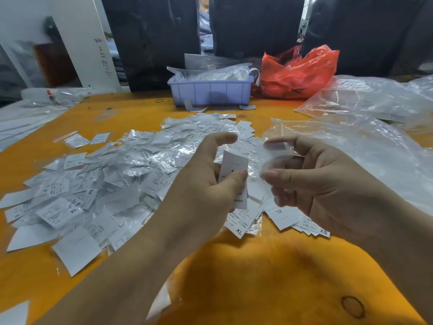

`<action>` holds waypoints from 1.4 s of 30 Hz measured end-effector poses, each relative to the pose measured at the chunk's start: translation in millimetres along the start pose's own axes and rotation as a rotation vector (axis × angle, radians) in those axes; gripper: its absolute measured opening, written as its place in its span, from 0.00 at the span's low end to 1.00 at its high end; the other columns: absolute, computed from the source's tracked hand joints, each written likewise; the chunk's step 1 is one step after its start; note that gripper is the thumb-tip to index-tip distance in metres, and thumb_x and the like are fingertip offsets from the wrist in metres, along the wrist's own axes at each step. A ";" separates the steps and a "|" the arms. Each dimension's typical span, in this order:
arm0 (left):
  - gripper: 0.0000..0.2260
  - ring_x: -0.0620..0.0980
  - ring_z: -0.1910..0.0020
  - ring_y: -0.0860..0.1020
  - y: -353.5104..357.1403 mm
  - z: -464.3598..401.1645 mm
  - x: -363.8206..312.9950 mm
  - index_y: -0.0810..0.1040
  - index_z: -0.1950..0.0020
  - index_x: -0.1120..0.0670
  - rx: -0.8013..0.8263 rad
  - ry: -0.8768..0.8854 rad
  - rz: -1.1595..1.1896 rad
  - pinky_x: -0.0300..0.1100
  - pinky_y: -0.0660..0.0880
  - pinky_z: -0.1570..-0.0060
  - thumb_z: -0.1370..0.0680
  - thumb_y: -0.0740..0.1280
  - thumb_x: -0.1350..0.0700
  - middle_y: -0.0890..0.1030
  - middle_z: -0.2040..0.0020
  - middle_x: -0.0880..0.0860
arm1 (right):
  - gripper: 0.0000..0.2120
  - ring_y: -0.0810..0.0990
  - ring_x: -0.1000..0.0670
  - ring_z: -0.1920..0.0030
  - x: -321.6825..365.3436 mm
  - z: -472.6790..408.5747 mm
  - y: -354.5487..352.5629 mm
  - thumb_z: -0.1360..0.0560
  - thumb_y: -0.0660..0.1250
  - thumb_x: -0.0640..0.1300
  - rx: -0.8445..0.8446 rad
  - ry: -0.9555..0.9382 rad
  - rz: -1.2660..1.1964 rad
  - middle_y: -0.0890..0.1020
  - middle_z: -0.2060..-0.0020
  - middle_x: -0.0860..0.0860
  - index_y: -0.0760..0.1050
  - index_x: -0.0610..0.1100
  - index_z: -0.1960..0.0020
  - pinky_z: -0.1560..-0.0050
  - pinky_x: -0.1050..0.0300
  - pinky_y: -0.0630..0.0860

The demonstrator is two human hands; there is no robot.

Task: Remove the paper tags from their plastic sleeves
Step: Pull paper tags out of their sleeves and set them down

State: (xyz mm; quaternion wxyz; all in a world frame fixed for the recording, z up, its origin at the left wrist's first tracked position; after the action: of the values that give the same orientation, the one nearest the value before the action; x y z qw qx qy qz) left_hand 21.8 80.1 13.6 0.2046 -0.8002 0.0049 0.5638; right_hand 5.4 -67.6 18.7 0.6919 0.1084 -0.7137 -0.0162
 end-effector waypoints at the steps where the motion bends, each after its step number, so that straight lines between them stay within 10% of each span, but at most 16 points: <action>1: 0.17 0.42 0.65 0.80 0.2 0.0 -1.0 0.69 0.40 0.33 0.004 0.006 -0.005 0.31 0.74 0.69 0.20 0.66 0.55 0.81 0.63 0.46 | 0.28 0.76 0.49 0.73 -0.3 0.3 0.1 0.42 0.73 0.36 -0.001 -0.002 0.035 0.80 0.67 0.43 0.75 0.41 0.43 0.73 0.59 0.74; 12: 0.15 0.39 0.67 0.77 6.4 -1.0 -7.8 0.82 0.57 0.47 0.112 0.007 0.054 0.34 0.72 0.68 0.27 0.62 0.39 0.79 0.66 0.46 | 0.26 0.73 0.51 0.72 -2.6 1.0 3.1 0.41 0.75 0.43 0.054 -0.038 0.234 0.80 0.69 0.46 0.76 0.42 0.44 0.72 0.59 0.70; 17: 0.09 0.38 0.69 0.76 3.5 -1.2 -10.2 0.81 0.61 0.49 0.042 0.064 -0.014 0.29 0.70 0.70 0.24 0.65 0.49 0.79 0.69 0.45 | 0.19 0.75 0.52 0.71 -3.9 3.5 12.0 0.37 0.74 0.46 0.160 -0.031 0.311 0.81 0.66 0.43 0.81 0.37 0.50 0.71 0.60 0.71; 27: 0.09 0.38 0.66 0.76 2.9 -1.8 -5.7 0.82 0.52 0.46 0.071 0.009 0.117 0.30 0.71 0.69 0.27 0.63 0.53 0.79 0.64 0.41 | 0.10 0.74 0.52 0.70 0.7 0.9 -4.0 0.40 0.79 0.42 0.116 0.037 0.179 0.79 0.69 0.45 0.81 0.40 0.64 0.71 0.62 0.73; 33: 0.23 0.39 0.58 0.81 15.9 2.1 -4.0 0.65 0.33 0.40 0.207 -0.006 0.121 0.33 0.77 0.58 0.27 0.65 0.53 0.83 0.59 0.42 | 0.08 0.73 0.53 0.70 1.3 -1.9 -10.3 0.40 0.74 0.47 -0.004 0.027 0.006 0.77 0.70 0.49 0.79 0.44 0.65 0.70 0.61 0.72; 42: 0.13 0.46 0.54 0.83 18.8 2.4 -2.2 0.84 0.47 0.50 0.227 -0.032 0.041 0.41 0.78 0.52 0.25 0.63 0.50 0.85 0.55 0.49 | 0.13 0.72 0.54 0.71 -3.6 -2.6 -11.8 0.42 0.74 0.50 -0.093 0.005 -0.036 0.77 0.72 0.50 0.78 0.43 0.63 0.72 0.62 0.72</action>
State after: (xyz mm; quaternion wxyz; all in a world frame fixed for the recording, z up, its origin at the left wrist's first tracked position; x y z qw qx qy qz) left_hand 14.3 63.2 8.9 0.2825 -0.7624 0.0819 0.5763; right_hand 9.6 -78.2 13.2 0.6975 0.0890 -0.7084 -0.0613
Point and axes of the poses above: each hand's wrist, its own z-axis away from the middle knuckle, its own y-axis out of the palm, x = y × z, the point moved 7 cm from there along -z, towards the middle knuckle
